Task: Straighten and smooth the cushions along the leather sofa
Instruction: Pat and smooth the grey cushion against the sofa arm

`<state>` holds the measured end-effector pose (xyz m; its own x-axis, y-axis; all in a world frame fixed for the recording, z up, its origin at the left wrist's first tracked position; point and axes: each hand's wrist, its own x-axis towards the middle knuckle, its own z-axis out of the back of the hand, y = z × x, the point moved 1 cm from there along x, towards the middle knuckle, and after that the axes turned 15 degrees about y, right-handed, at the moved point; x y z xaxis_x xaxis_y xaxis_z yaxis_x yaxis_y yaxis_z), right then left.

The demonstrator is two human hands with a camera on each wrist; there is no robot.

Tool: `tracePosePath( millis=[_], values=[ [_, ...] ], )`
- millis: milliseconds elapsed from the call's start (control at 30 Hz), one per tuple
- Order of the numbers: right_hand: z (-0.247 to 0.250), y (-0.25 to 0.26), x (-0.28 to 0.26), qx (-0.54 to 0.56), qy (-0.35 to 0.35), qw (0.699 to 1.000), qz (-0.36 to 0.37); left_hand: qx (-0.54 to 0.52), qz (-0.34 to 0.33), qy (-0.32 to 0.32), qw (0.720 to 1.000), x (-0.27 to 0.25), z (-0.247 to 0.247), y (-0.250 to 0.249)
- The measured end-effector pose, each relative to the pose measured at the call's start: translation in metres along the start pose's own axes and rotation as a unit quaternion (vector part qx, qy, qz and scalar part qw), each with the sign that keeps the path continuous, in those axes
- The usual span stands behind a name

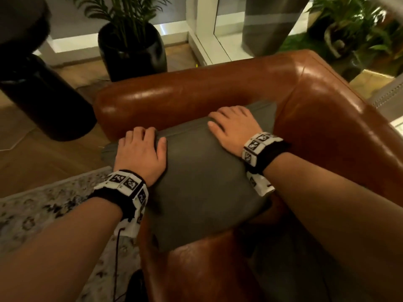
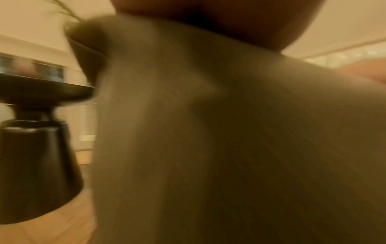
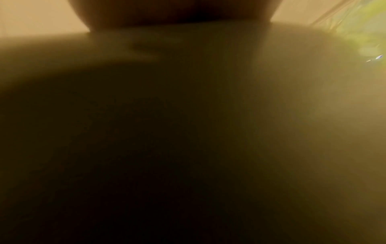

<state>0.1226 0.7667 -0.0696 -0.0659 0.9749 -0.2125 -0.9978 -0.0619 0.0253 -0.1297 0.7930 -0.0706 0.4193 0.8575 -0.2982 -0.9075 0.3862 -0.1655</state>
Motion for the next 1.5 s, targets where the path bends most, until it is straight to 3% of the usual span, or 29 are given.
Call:
tracePosePath(
  millis=[133, 267, 367, 533, 733, 867, 1033, 1233, 1367, 1500],
  values=[
    [0.009, -0.005, 0.013, 0.035, 0.015, 0.999, 0.002, -0.014, 0.002, -0.002, 1.000, 0.007, 0.006, 0.016],
    [0.007, -0.005, 0.010, 0.061, -0.041, 0.997, -0.001, -0.052, 0.019, -0.007, 0.998, 0.009, 0.009, 0.011],
    [0.011, -0.006, 0.011, 0.058, -0.027, 0.998, -0.006, -0.048, 0.024, -0.002, 0.999, 0.012, 0.011, 0.010],
    [0.015, 0.019, 0.016, 0.035, 0.009, 0.998, 0.046, -0.006, -0.032, 0.042, 0.999, 0.020, 0.012, 0.003],
    [0.014, 0.024, 0.027, 0.095, -0.028, 0.995, -0.008, -0.031, -0.056, 0.036, 0.997, 0.034, 0.016, -0.005],
    [0.016, 0.004, 0.021, 0.080, 0.011, 0.997, 0.020, 0.009, -0.080, 0.009, 0.997, 0.028, 0.014, 0.017],
    [0.018, -0.065, -0.001, -0.006, 0.062, 0.998, -0.014, 0.069, -0.054, 0.021, 0.996, 0.003, 0.009, 0.084],
    [0.019, -0.070, 0.001, -0.004, 0.038, 0.999, -0.037, 0.019, -0.037, 0.064, 0.997, 0.013, 0.011, 0.078],
    [0.020, -0.087, -0.006, -0.001, 0.048, 0.998, -0.027, -0.024, -0.072, 0.042, 0.996, 0.011, 0.007, 0.097],
    [0.021, -0.091, -0.011, -0.010, 0.063, 0.997, -0.050, -0.005, -0.063, 0.070, 0.996, 0.011, 0.010, 0.102]
  ],
)
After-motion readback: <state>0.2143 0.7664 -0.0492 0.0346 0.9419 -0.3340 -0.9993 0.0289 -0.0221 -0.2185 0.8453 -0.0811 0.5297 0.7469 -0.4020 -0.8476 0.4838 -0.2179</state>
